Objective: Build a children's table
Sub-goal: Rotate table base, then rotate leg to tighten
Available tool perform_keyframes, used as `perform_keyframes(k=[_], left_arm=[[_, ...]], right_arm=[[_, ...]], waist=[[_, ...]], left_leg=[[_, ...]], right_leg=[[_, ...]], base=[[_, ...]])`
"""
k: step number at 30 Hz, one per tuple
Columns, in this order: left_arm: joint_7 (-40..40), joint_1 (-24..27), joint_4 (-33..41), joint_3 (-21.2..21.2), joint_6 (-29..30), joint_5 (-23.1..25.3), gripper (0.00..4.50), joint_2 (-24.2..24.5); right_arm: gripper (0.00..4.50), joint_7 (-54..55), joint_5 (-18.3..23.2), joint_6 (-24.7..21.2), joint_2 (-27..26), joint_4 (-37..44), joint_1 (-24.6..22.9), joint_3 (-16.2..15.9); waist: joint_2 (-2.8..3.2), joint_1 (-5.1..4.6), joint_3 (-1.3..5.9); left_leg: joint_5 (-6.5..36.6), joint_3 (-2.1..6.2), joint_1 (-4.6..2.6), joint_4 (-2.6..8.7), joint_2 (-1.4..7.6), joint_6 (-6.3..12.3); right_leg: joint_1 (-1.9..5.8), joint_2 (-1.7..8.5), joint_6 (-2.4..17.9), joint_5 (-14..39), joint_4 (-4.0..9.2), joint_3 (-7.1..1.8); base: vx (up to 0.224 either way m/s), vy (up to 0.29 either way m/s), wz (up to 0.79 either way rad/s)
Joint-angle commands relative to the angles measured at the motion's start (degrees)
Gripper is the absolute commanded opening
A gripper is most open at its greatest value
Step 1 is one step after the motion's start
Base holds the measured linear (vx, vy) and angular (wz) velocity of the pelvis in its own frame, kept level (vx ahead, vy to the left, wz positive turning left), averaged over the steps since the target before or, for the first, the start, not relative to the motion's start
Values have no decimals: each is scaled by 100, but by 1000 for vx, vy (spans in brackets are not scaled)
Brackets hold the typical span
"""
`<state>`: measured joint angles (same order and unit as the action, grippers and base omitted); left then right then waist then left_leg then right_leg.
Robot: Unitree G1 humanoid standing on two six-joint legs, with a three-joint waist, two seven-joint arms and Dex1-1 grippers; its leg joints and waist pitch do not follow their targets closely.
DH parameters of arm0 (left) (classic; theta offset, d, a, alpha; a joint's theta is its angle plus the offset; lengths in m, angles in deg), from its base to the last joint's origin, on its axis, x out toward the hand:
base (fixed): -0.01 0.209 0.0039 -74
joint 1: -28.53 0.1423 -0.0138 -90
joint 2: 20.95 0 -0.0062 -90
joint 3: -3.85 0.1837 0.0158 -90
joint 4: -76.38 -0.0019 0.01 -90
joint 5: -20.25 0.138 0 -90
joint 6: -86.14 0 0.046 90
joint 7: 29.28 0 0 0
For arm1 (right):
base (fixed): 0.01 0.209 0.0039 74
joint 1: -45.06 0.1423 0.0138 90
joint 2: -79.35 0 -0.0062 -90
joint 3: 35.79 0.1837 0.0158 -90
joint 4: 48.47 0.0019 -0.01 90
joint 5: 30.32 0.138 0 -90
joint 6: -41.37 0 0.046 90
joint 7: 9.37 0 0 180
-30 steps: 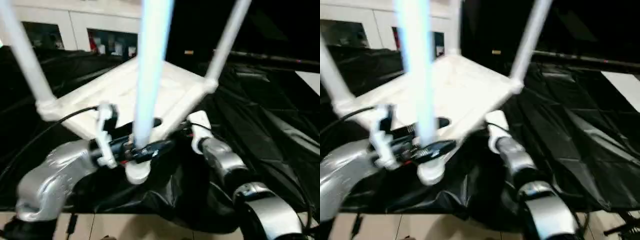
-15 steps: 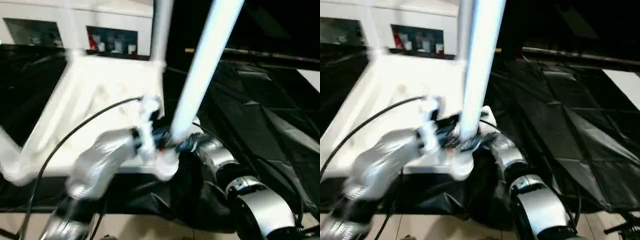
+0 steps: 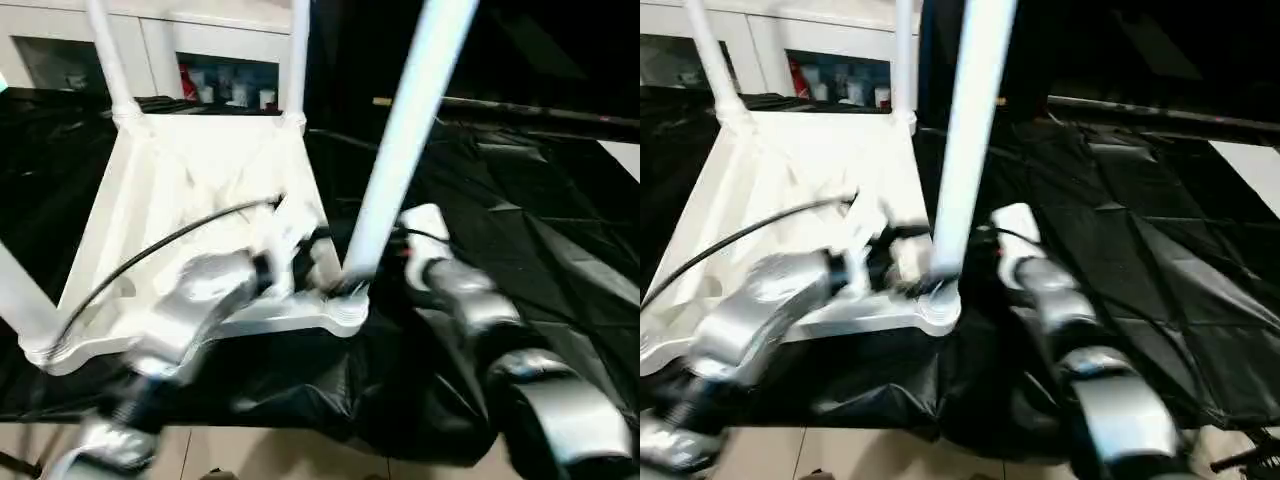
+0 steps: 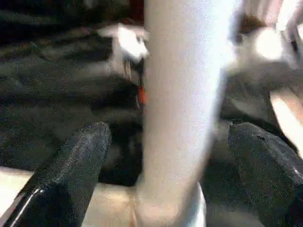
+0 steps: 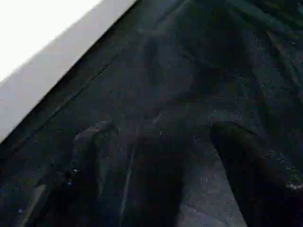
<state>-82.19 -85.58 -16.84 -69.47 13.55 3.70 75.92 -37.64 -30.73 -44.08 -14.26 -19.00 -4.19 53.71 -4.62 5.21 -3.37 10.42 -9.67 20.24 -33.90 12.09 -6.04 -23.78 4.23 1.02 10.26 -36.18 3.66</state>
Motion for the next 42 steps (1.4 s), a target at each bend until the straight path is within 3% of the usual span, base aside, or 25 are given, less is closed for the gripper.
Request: perform_keyframes(k=[1, 3, 5, 6, 9, 11, 13, 14, 16, 19, 25, 26, 28, 30, 33, 42], left_arm=[[-280, -54, -86, 190, -186, 198, 410, 167], [-349, -64, -142, 238, -228, 276, 407, 242], [-560, -146, -463, 433, -485, 629, 383, 456], [-620, -208, -664, 517, -625, 805, 366, 511], [-578, -429, -1260, 707, -945, 1163, 350, 515], [-624, -464, -1325, 743, -912, 1179, 334, 528], [-727, -559, -1476, 759, -824, 1184, 318, 554], [-759, -594, -1552, 754, -873, 1203, 312, 561], [-820, -632, -1644, 752, -922, 1229, 290, 574], [-994, -726, -1950, 733, -1126, 1310, 268, 569], [-1275, -756, -2121, 687, -1354, 1237, 225, 618], [-1303, -758, -2153, 669, -1371, 1230, 200, 624], [-1355, -745, -2175, 626, -1356, 1210, 193, 631], [-1367, -734, -2190, 584, -1311, 1178, 173, 627], [-1374, -747, -2255, 530, -1300, 1161, 160, 599], [-1532, -757, -2449, 539, -1239, 1202, 79, 573]], right_arm=[[364, -653, -55, 98, 256, 504, -192, -199], [364, -813, -57, 87, 345, 650, -268, -244], [364, -1506, 20, -40, 712, 1303, -574, -407], [364, -1850, 82, -143, 894, 1655, -725, -482], [364, -2653, 290, -540, 1368, 2755, -1184, -641], [364, -2820, 364, -690, 1483, 3060, -1303, -676], [364, -3134, 519, -1014, 1740, 3719, -1573, -735], [364, -3203, 562, -1124, 1818, 3931, -1662, -736], [364, -3293, 628, -1278, 1913, 4199, -1773, -730], [364, -3472, 791, -1660, 2108, 4800, -2051, -691], [364, -3695, 1027, -2152, 2267, 5315, -2300, -700], [364, -3701, 1038, -2215, 2290, 5384, -2332, -699], [364, -3690, 1071, -2303, 2319, 5476, -2363, -699], [364, -3698, 1086, -2347, 2325, 5510, -2363, -708], [364, -3733, 1086, -2414, 2317, 5537, -2335, -729], [364, -3687, 1049, -2497, 2249, 5548, -2238, -838]], waist=[[135, 37, 404], [124, 44, 396], [159, 65, 373], [137, 82, 379], [160, 130, 371], [156, 154, 383], [155, 150, 379], [203, 154, 386], [190, 135, 384], [184, 161, 368], [208, 178, 360], [198, 179, 361], [149, 180, 368], [166, 180, 366], [137, 184, 365], [190, 194, 366]], left_leg=[[1072, -35, -21, 376, 71, 68], [1125, -33, -16, 385, 74, 39], [1258, -34, -37, 394, 66, 61], [1276, -22, -25, 399, 73, 98], [1226, -23, -26, 394, 64, 150], [1220, -19, -46, 386, 70, 164], [1246, -7, -19, 391, 78, 142], [1241, 1, -27, 395, 85, 131], [1249, -1, -15, 391, 77, 123], [1339, -3, -26, 397, 75, 174], [1475, 15, -26, 413, 92, 118], [1464, 16, -26, 414, 96, 117], [1365, 13, -14, 409, 97, 123], [1368, 10, -21, 407, 101, 113], [1321, 3, -12, 402, 98, 126], [1362, 13, -15, 410, 96, 76]], right_leg=[[349, 282, 1171, 581, 347, -242], [352, 302, 1205, 696, 357, -245], [344, 279, 1123, 903, 416, -243], [372, 283, 1040, 943, 410, -251], [369, 281, 960, 1012, 434, -260], [372, 288, 945, 993, 427, -264], [388, 302, 987, 1054, 434, -258], [380, 318, 1026, 1026, 424, -258], [378, 310, 1071, 1040, 429, -248], [369, 312, 943, 1365, 484, -247], [354, 333, 858, 1743, 524, -244], [347, 332, 862, 1704, 510, -245], [352, 345, 867, 1661, 497, -243], [339, 351, 877, 1693, 498, -243], [342, 355, 883, 1673, 498, -244], [348, 358, 872, 1656, 501, -247]], base=[[0, 0, 0], [0, 0, 0], [0, 0, 0], [0, 0, 0], [0, 0, 0], [0, 0, 0], [0, 0, 0], [0, 0, 0], [0, 0, 0], [0, 0, 0], [0, 0, 0], [0, 0, 0], [0, 0, 0], [0, 0, 0], [0, 0, 0], [0, 0, 0]])
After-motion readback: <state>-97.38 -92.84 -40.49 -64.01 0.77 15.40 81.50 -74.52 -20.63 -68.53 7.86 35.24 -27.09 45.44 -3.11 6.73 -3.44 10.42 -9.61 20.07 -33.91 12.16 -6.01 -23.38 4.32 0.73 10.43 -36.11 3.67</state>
